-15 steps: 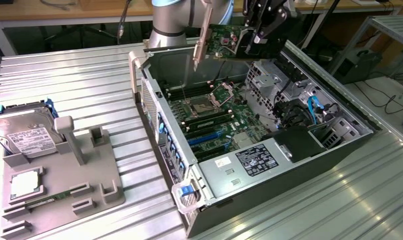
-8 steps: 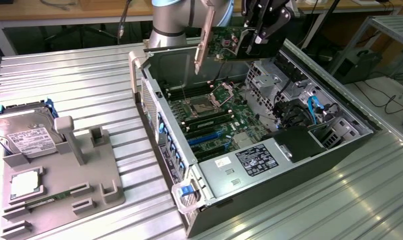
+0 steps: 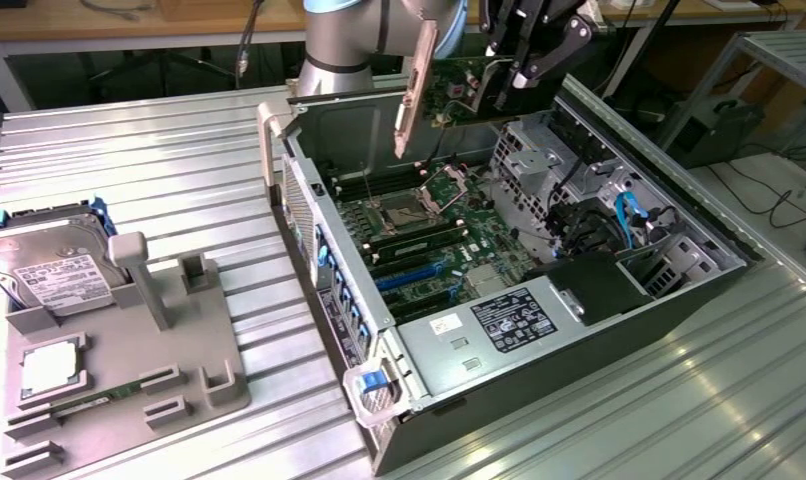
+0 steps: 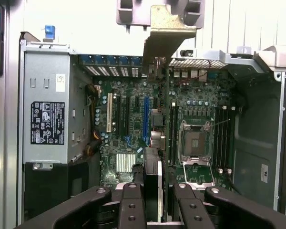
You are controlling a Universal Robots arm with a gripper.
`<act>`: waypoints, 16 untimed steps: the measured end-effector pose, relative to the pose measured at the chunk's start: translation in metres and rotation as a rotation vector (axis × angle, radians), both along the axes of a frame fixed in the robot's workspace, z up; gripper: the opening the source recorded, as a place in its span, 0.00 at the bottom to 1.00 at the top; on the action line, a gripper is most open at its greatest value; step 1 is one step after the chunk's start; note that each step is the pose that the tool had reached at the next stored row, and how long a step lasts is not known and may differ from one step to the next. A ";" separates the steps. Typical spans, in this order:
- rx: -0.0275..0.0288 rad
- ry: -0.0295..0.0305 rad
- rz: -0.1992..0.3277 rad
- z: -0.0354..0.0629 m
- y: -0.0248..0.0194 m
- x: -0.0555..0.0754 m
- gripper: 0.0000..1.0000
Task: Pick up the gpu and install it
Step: 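Insert the gpu into the slot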
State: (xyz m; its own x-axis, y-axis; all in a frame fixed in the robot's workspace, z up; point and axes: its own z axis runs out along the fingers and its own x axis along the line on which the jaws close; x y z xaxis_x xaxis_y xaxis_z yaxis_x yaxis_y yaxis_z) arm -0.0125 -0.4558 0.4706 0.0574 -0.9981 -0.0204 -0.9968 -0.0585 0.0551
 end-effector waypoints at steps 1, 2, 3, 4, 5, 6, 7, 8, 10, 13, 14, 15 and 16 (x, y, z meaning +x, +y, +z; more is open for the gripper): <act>-0.0001 0.0000 0.000 0.0000 0.0000 0.000 0.28; 0.0000 0.0000 0.000 0.0000 0.0000 0.000 0.28; -0.0001 0.0000 0.000 0.0000 0.0000 0.000 0.28; 0.0000 0.0000 0.000 0.0000 0.0000 0.000 0.28; 0.0000 0.0000 0.000 0.0000 0.0000 0.000 0.28; 0.0000 0.0000 0.000 -0.0001 0.0000 0.000 0.28; 0.0000 0.0000 0.000 -0.0001 0.0001 0.000 0.28; -0.0002 0.0000 0.001 -0.0002 0.0005 0.000 0.28; -0.0003 0.0000 0.000 -0.0004 0.0010 0.000 0.28; -0.0003 0.0000 0.000 -0.0010 0.0033 0.000 0.28; -0.0003 0.0000 0.000 -0.0012 0.0041 0.000 0.28; -0.0003 -0.0001 0.000 -0.0014 0.0049 0.000 0.28; -0.0004 0.0000 0.001 -0.0015 0.0055 0.000 0.28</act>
